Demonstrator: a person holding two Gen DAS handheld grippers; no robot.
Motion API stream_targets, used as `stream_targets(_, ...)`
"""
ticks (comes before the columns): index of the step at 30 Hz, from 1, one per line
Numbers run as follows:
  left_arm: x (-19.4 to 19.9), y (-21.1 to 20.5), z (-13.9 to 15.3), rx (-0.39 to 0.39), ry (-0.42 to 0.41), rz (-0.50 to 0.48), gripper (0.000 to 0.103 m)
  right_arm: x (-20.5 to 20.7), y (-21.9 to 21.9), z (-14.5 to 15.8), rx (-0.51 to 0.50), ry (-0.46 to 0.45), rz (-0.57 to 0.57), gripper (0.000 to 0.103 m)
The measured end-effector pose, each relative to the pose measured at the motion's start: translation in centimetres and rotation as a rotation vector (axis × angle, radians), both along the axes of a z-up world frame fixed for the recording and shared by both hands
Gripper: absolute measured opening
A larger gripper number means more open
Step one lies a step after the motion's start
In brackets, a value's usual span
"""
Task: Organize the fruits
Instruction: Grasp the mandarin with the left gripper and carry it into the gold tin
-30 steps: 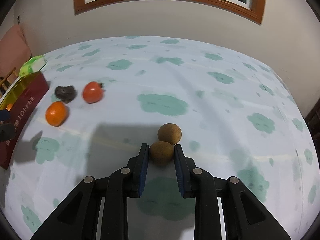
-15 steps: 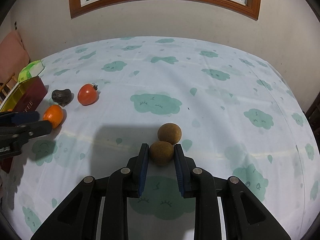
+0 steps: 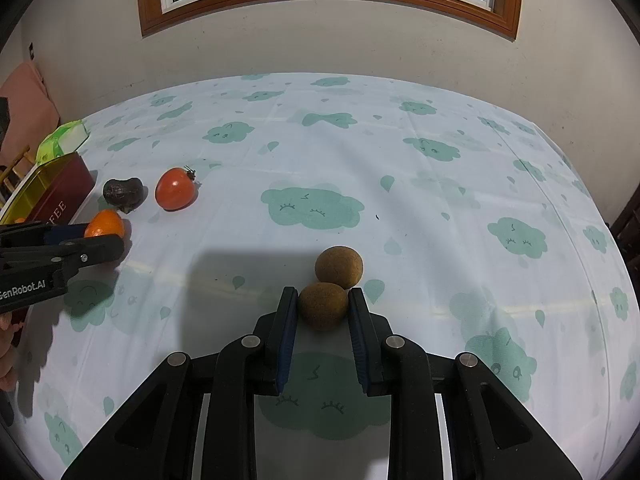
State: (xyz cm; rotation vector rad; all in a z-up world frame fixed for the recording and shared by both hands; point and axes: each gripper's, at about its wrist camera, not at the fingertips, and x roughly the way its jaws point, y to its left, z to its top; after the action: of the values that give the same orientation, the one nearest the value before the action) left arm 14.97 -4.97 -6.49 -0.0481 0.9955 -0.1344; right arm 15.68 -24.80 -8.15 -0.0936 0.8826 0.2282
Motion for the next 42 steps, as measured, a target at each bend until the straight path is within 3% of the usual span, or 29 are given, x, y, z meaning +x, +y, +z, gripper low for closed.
stream_targets(11,-2.7,0.4,0.8,-0.022,0.009,-0.003,0.034,0.0,0.1,0.0,-0.002,0.0,0.0,0.026)
stream_targets(23,-6.2,1.6,4.8,-0.057,-0.051,0.002,0.034,0.0,0.1,0.0,-0.002,-0.001,0.0,0.026)
stream_targets(35,-10.1,8.2,7.8,-0.056,-0.105,0.105,0.034,0.0,0.0,0.0,-0.002,-0.001,0.0,0.026)
stream_targets(42,-11.7,13.3,7.2,-0.042,-0.061,0.208,0.034,0.0,0.0,0.0,-0.003,-0.002,0.0,0.026)
